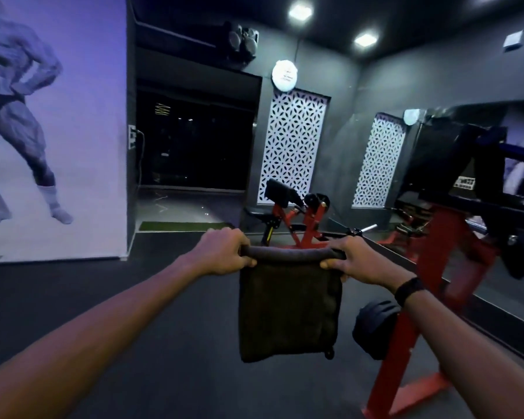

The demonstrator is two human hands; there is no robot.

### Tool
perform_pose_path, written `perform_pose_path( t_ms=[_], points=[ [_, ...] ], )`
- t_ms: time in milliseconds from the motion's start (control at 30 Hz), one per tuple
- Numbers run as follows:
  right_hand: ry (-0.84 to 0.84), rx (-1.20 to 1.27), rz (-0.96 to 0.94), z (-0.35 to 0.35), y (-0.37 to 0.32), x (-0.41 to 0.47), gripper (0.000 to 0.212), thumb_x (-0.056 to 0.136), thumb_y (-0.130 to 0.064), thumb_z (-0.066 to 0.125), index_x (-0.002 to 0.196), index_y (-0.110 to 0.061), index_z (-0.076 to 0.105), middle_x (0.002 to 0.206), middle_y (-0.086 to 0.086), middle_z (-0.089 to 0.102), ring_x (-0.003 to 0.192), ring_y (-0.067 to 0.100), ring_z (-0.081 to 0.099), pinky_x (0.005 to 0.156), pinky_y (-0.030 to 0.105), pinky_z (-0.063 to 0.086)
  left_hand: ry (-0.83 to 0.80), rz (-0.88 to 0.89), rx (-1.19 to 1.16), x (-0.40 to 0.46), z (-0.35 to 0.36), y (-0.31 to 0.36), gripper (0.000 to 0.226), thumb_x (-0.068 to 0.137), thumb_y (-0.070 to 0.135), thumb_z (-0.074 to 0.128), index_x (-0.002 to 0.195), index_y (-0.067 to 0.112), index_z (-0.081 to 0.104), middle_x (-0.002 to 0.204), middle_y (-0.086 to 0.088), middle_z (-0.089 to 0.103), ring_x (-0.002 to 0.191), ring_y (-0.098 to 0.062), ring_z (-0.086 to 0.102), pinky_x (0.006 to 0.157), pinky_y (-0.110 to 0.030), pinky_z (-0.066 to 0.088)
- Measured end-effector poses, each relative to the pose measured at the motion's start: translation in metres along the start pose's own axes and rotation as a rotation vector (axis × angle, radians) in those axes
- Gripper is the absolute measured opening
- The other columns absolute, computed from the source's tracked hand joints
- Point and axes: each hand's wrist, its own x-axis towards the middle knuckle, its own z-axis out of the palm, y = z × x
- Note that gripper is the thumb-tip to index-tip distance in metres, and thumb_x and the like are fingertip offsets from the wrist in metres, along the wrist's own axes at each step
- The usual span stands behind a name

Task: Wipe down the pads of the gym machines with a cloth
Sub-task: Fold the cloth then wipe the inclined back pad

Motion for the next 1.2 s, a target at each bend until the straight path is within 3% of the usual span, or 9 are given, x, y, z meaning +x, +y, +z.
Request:
perform_pose_path(
  t_ms=[167, 333, 467, 567, 667, 800, 967, 1100, 1200],
  points=[
    [0.055, -0.046, 0.027, -0.018, 0.088, 0.092, 0.01, 0.091, -0.016, 0.073, 0.089, -0.007, 0.068, 0.071, -0.003, 0.064, 0.056, 0.003, 0.059, 0.055, 0.021, 0.046, 0.004, 0.068, 0.053, 0.136, 0.032, -0.026, 0.031, 0.096, 0.045, 0.061, 0.072, 0.034, 0.045, 0.073, 0.015, 0.048, 0.072, -0.004, 0.045, 0.098, -0.04, 0.038],
    [0.165, -0.119, 0.052, -0.057, 0.152, 0.188, 0.015, 0.089, -0.017, 0.074, 0.086, -0.004, 0.068, 0.074, 0.006, 0.067, 0.062, 0.013, 0.062, 0.06, 0.032, 0.049, 0.097, 0.09, 0.11, 0.264, 0.042, -0.053, 0.022, 0.098, 0.048, 0.056, 0.101, 0.029, 0.065, 0.085, 0.01, 0.056, 0.084, -0.013, 0.053, 0.107, -0.042, 0.033],
    [0.117, -0.159, 0.041, -0.053, 0.198, 0.256, 0.013, 0.09, -0.017, 0.074, 0.086, -0.006, 0.067, 0.076, 0.003, 0.066, 0.067, 0.013, 0.06, 0.059, 0.025, 0.044, 0.111, 0.123, 0.14, 0.33, 0.081, -0.09, 0.017, 0.098, 0.045, 0.057, 0.101, 0.031, 0.064, 0.09, 0.008, 0.062, 0.097, -0.017, 0.06, 0.103, -0.04, 0.034],
    [0.036, -0.181, 0.063, -0.033, 0.238, 0.301, 0.013, 0.091, -0.017, 0.072, 0.085, -0.008, 0.067, 0.074, -0.002, 0.061, 0.066, 0.011, 0.054, 0.056, 0.015, 0.036, 0.027, 0.13, 0.058, 0.38, 0.117, -0.121, 0.008, 0.098, 0.042, 0.059, 0.092, 0.038, 0.055, 0.079, 0.017, 0.05, 0.088, -0.01, 0.052, 0.102, -0.04, 0.033],
    [0.003, -0.141, 0.079, -0.016, 0.287, 0.346, 0.011, 0.091, -0.019, 0.072, 0.091, -0.008, 0.07, 0.078, -0.001, 0.063, 0.066, 0.008, 0.055, 0.059, 0.02, 0.04, -0.043, 0.158, 0.034, 0.437, 0.151, -0.146, 0.026, 0.096, 0.041, 0.062, 0.076, 0.038, 0.046, 0.075, 0.018, 0.047, 0.083, -0.007, 0.047, 0.092, -0.037, 0.035],
    [-0.007, -0.142, 0.118, -0.017, 0.348, 0.408, 0.017, 0.091, -0.018, 0.073, 0.077, -0.019, 0.063, 0.07, -0.003, 0.062, 0.057, 0.001, 0.054, 0.056, 0.021, 0.042, -0.095, 0.202, 0.007, 0.529, 0.189, -0.175, 0.019, 0.096, 0.046, 0.061, 0.082, 0.034, 0.055, 0.077, 0.014, 0.056, 0.078, -0.008, 0.053, 0.078, -0.032, 0.037],
    [-0.017, -0.221, 0.252, -0.071, 0.425, 0.502, 0.019, 0.093, -0.027, 0.071, 0.087, -0.008, 0.068, 0.08, 0.011, 0.07, 0.07, 0.022, 0.064, 0.069, 0.043, 0.053, -0.075, 0.298, -0.098, 0.673, 0.222, -0.2, 0.032, 0.1, 0.049, 0.053, 0.074, 0.033, 0.044, 0.07, 0.012, 0.055, 0.068, -0.009, 0.054, 0.074, -0.031, 0.033],
    [0.025, -0.22, 0.283, -0.105, 0.477, 0.552, 0.016, 0.095, -0.021, 0.068, 0.078, -0.02, 0.068, 0.072, 0.003, 0.069, 0.059, 0.007, 0.06, 0.06, 0.029, 0.048, 0.032, 0.354, -0.211, 0.77, 0.254, -0.203, 0.023, 0.101, 0.045, 0.052, 0.085, 0.03, 0.053, 0.081, 0.005, 0.061, 0.087, -0.023, 0.065, 0.073, -0.032, 0.034],
    [-0.027, -0.184, 0.375, -0.104, 0.527, 0.569, 0.015, 0.095, -0.017, 0.068, 0.084, -0.007, 0.068, 0.071, 0.008, 0.07, 0.051, 0.003, 0.061, 0.063, 0.033, 0.053, -0.054, 0.404, -0.252, 0.826, 0.292, -0.197, 0.023, 0.101, 0.049, 0.051, 0.085, 0.032, 0.052, 0.088, 0.002, 0.067, 0.092, -0.025, 0.066, 0.075, -0.035, 0.041]
  ],
)
